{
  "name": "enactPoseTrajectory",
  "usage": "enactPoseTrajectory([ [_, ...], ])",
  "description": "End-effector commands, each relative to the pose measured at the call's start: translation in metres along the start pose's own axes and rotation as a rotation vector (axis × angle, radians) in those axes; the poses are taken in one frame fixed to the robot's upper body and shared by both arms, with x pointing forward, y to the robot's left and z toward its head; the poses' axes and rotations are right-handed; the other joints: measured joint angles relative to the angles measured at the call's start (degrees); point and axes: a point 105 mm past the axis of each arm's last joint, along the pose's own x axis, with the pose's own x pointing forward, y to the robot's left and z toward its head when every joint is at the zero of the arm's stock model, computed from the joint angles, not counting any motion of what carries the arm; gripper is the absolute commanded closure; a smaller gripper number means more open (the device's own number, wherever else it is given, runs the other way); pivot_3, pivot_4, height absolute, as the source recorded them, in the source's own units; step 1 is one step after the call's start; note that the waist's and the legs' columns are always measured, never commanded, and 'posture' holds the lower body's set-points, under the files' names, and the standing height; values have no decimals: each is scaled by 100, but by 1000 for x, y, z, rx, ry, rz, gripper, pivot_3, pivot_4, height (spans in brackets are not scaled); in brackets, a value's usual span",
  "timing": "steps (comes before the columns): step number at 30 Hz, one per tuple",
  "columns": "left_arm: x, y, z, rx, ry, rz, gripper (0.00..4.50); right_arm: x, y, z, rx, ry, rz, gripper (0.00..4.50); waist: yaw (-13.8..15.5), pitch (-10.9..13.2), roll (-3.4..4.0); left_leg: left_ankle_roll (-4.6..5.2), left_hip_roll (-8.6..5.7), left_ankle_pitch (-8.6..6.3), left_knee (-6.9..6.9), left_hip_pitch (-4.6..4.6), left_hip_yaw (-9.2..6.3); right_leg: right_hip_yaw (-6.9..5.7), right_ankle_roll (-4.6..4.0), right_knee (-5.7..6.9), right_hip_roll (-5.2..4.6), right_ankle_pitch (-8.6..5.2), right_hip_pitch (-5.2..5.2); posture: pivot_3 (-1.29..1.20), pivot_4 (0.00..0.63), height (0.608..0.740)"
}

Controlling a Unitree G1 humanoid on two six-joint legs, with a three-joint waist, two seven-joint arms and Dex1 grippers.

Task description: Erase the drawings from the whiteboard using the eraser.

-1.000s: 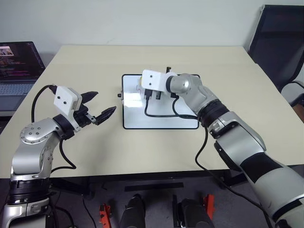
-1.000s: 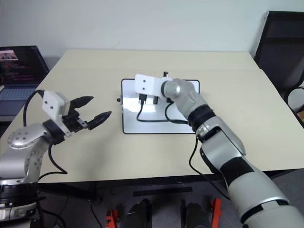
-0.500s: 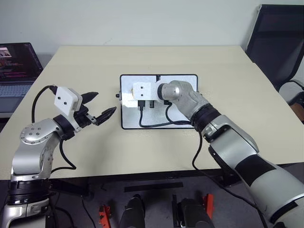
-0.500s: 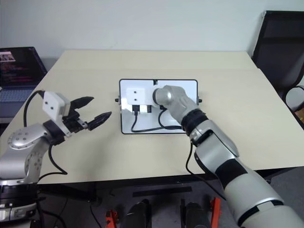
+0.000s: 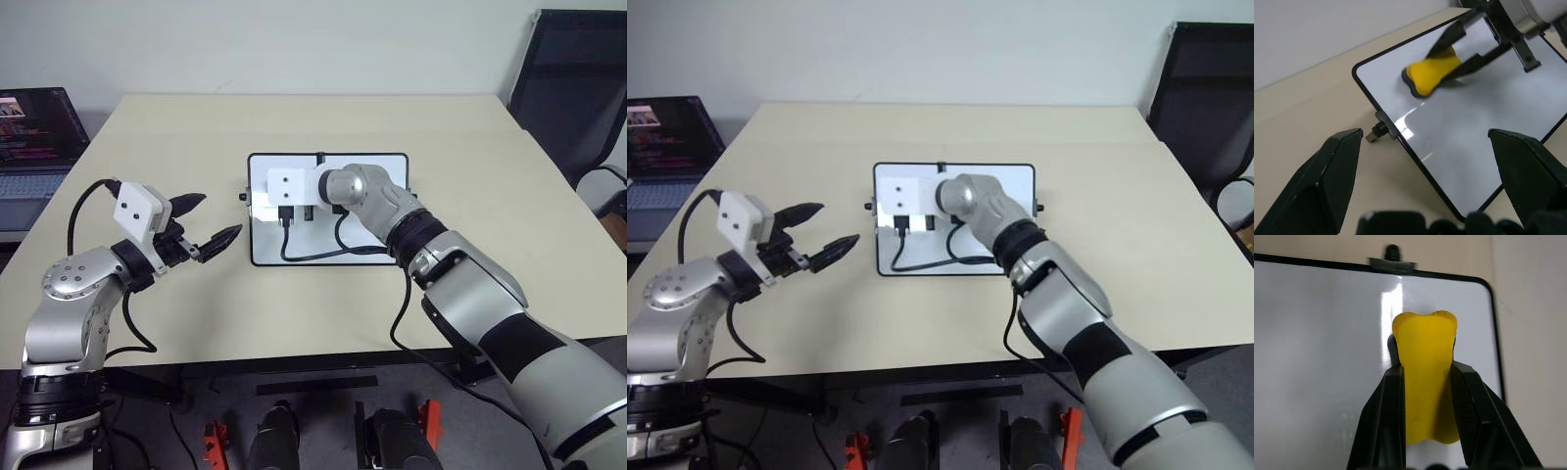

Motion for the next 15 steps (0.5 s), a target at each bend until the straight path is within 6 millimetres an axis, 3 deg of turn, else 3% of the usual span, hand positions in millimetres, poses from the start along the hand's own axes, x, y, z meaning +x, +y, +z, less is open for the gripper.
enactPoseTrajectory([
  [1,-2,0,16,51,-38,-3,0,-3,0,-7,2,28,47,3534,0,0,0,0,0,0,0,0,1,1,0,-1,0,0,0,0,150,740],
  [5,-1,1,17,52,-41,-3,0,-4,29,-17,-11,51,226,3534,-5,-1,-1,0,1,0,-6,1,1,-1,-1,1,2,0,2,0,150,740],
  [7,0,0,17,52,-42,-5,0,-6,34,-18,-18,48,268,3534,-3,-1,-1,0,2,0,-5,1,0,-2,-1,3,4,-1,2,0,150,740],
  [12,1,0,17,52,-42,-10,0,-7,-12,-7,10,27,4,3534,0,0,0,0,2,0,1,1,-2,-2,4,6,4,-2,2,0,150,740],
  [15,1,0,17,51,-41,-13,0,-8,-18,-7,36,32,-16,3534,3,0,0,-1,2,1,1,1,-3,-1,-19,8,4,-11,-1,0,150,740],
])
